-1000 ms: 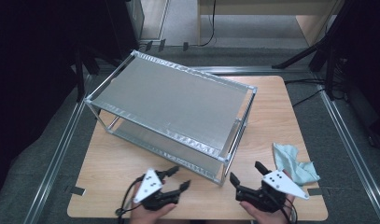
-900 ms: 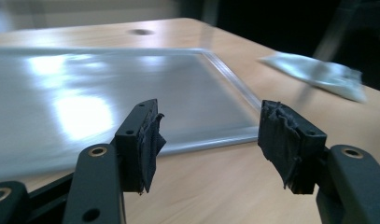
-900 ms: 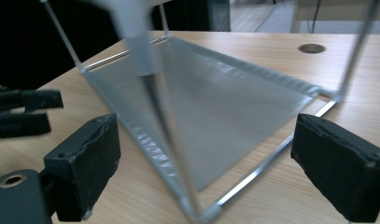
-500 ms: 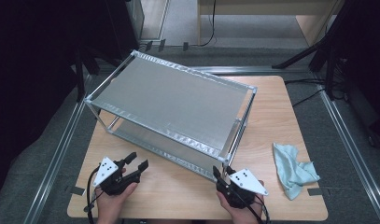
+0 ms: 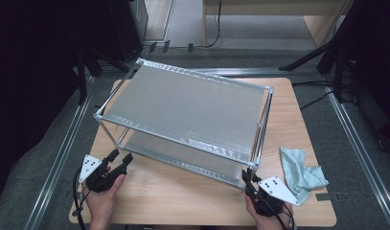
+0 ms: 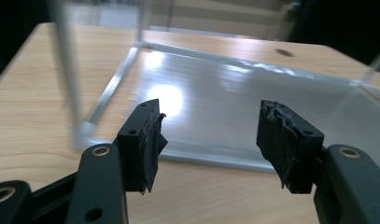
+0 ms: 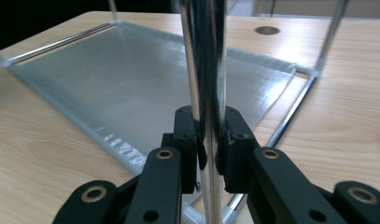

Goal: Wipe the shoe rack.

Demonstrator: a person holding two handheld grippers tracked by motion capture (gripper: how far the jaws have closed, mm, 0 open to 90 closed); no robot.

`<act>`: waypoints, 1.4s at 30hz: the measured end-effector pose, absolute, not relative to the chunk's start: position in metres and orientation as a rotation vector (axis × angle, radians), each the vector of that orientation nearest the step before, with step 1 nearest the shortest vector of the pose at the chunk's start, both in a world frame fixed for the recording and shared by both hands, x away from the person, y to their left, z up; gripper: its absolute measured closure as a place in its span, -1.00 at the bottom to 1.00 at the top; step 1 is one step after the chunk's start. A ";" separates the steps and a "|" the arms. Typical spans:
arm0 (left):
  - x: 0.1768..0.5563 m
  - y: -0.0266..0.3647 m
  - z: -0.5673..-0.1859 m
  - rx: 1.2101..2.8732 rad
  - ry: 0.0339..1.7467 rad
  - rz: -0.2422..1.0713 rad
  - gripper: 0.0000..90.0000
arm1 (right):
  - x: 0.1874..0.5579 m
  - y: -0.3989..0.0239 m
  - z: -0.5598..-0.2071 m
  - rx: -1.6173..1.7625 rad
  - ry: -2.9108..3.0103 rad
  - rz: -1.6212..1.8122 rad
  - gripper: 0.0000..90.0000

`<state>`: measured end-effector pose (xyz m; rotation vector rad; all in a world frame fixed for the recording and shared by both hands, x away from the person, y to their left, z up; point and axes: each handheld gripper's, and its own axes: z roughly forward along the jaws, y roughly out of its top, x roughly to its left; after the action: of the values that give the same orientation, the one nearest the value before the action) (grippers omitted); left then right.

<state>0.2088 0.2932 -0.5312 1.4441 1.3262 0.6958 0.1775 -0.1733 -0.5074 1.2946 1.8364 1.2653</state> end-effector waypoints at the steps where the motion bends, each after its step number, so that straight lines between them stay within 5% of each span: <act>1: 0.212 0.294 -0.531 1.437 1.338 0.697 -0.11 | 0.177 -0.177 -0.507 1.303 1.827 1.259 0.74; 9: 0.233 0.298 -0.530 1.386 1.476 0.801 0.01 | 0.166 -0.204 -0.506 1.358 1.761 1.222 0.74; 13: 0.241 0.302 -0.538 1.444 1.440 0.745 0.60 | 0.166 -0.213 -0.506 1.380 1.745 1.218 0.74; 15: 0.241 0.304 -0.538 1.454 1.420 0.725 0.72 | 0.167 -0.214 -0.505 1.373 1.752 1.222 0.74; 31: 0.163 0.317 -0.531 1.543 1.292 0.704 0.77 | 0.235 -0.217 -0.495 1.404 1.745 1.221 0.74; 42: 0.141 0.300 -0.535 1.632 1.165 0.545 0.74 | 0.261 -0.237 -0.500 1.437 1.692 1.176 0.74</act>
<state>0.1413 0.3003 -0.5345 1.6318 1.1652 0.5445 0.2605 -0.2369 -0.5004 1.4373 1.6919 1.1764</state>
